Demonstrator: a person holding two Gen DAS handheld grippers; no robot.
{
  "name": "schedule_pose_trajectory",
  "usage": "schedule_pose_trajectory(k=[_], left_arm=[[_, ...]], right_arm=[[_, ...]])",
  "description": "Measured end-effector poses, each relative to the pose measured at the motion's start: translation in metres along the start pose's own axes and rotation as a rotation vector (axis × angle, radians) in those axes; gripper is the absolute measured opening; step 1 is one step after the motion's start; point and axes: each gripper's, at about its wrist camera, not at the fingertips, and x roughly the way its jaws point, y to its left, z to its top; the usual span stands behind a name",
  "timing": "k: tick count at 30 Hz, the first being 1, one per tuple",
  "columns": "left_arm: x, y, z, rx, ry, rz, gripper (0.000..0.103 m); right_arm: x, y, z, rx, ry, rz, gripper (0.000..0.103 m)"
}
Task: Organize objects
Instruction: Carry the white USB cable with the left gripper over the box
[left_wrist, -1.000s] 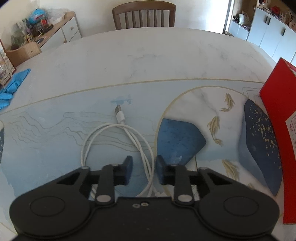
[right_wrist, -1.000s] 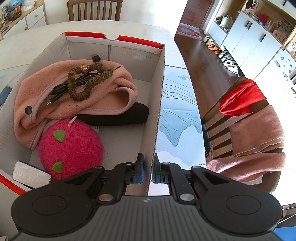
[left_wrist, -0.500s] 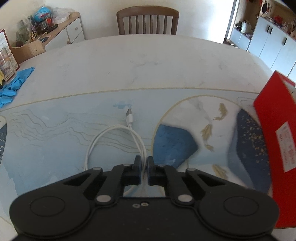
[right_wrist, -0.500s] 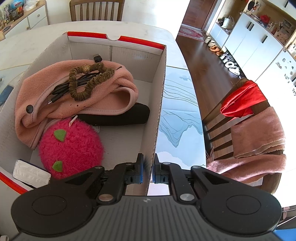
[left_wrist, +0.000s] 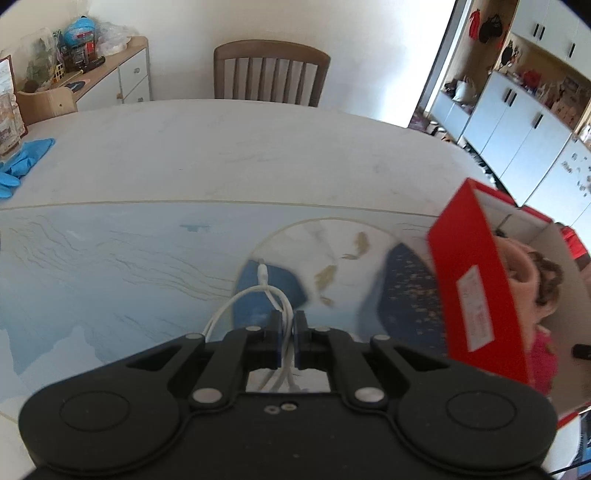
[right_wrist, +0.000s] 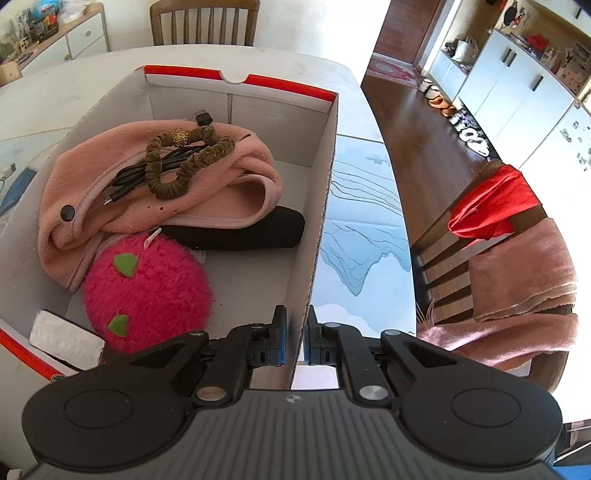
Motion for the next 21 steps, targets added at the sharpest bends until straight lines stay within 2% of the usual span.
schedule_pose_trajectory(k=[8,13,21], left_arm=[[-0.031,-0.03,0.008,-0.025,-0.052,-0.075,0.004],[-0.052,-0.066,0.017,0.022,-0.105,-0.124,0.004],[-0.076,-0.142,0.034,0.154,-0.181,-0.206,0.004]], right_arm=[[-0.001,-0.004,-0.002,-0.018,-0.012,0.033,0.008],[0.0,-0.006,-0.002,-0.029,-0.017,0.052,0.007],[0.0,-0.009,-0.005,-0.062,-0.026,0.076,0.007]])
